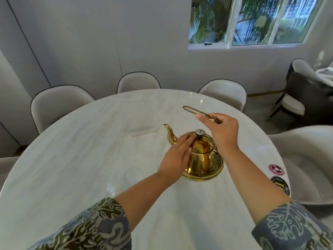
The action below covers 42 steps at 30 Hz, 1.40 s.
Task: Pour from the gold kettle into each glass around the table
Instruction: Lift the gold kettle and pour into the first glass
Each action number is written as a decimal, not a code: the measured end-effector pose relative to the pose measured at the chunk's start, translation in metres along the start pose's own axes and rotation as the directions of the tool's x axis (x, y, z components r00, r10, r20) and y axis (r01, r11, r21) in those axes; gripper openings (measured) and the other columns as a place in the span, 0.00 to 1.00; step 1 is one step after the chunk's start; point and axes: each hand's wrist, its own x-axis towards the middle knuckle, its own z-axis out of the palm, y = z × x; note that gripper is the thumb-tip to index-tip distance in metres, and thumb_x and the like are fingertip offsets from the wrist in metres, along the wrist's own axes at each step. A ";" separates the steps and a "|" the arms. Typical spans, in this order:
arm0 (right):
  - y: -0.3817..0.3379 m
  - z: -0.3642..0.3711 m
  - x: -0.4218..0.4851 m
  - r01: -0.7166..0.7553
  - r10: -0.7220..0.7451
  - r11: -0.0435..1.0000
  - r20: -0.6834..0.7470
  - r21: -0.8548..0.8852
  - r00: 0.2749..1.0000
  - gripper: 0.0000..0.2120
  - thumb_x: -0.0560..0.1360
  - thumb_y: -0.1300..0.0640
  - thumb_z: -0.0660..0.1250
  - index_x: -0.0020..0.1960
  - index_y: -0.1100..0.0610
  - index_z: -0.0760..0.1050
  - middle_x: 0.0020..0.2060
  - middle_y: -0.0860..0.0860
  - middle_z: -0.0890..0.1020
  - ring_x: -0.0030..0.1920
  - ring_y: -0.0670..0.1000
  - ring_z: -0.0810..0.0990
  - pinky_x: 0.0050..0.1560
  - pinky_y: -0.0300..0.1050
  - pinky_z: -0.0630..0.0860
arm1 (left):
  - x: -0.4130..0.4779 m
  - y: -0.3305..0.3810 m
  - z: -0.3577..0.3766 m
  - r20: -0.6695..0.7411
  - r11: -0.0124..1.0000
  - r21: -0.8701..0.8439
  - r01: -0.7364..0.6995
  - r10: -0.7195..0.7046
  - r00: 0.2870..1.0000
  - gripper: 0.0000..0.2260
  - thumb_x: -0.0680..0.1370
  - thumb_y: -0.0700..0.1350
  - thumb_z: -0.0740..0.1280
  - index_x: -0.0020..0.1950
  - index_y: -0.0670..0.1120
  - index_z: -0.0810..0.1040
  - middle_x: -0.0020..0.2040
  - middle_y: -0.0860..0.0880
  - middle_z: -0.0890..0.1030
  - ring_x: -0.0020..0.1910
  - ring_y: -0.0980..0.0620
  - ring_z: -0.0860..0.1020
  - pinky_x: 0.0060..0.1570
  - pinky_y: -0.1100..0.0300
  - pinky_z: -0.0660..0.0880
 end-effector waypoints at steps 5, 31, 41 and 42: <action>0.008 -0.036 -0.022 -0.034 0.031 0.997 -0.035 -0.064 0.999 0.12 0.66 0.49 0.77 0.41 0.56 0.85 0.34 0.51 0.85 0.37 0.54 0.82 0.40 0.48 0.80 | -0.018 0.015 0.030 0.103 0.998 0.036 -0.045 0.041 0.994 0.21 0.83 0.52 0.51 0.76 0.59 0.55 0.78 0.54 0.54 0.77 0.51 0.53 0.73 0.58 0.53; 0.079 -0.079 -0.008 -0.102 0.139 0.867 0.040 -0.487 0.990 0.18 0.67 0.42 0.74 0.51 0.52 0.84 0.53 0.48 0.85 0.50 0.46 0.80 0.46 0.40 0.75 | -0.007 0.013 0.111 0.477 0.997 0.073 -0.008 -0.028 0.878 0.27 0.80 0.58 0.54 0.76 0.62 0.44 0.79 0.54 0.44 0.76 0.47 0.58 0.73 0.49 0.58; 0.084 -0.066 0.004 -0.101 0.209 0.787 0.110 -0.608 0.972 0.20 0.68 0.41 0.73 0.54 0.51 0.83 0.58 0.50 0.83 0.56 0.51 0.80 0.46 0.40 0.74 | -0.003 0.006 0.116 0.483 0.998 -0.004 0.062 -0.053 0.874 0.28 0.80 0.58 0.55 0.75 0.63 0.42 0.79 0.55 0.44 0.75 0.46 0.60 0.72 0.46 0.61; 0.087 -0.062 0.007 -0.105 0.223 0.775 0.114 -0.624 0.968 0.20 0.67 0.40 0.73 0.54 0.51 0.83 0.58 0.50 0.83 0.56 0.51 0.80 0.46 0.40 0.75 | -0.001 0.001 0.118 0.492 0.997 -0.013 0.073 -0.057 0.869 0.28 0.80 0.58 0.55 0.75 0.64 0.41 0.79 0.55 0.44 0.75 0.46 0.60 0.72 0.46 0.61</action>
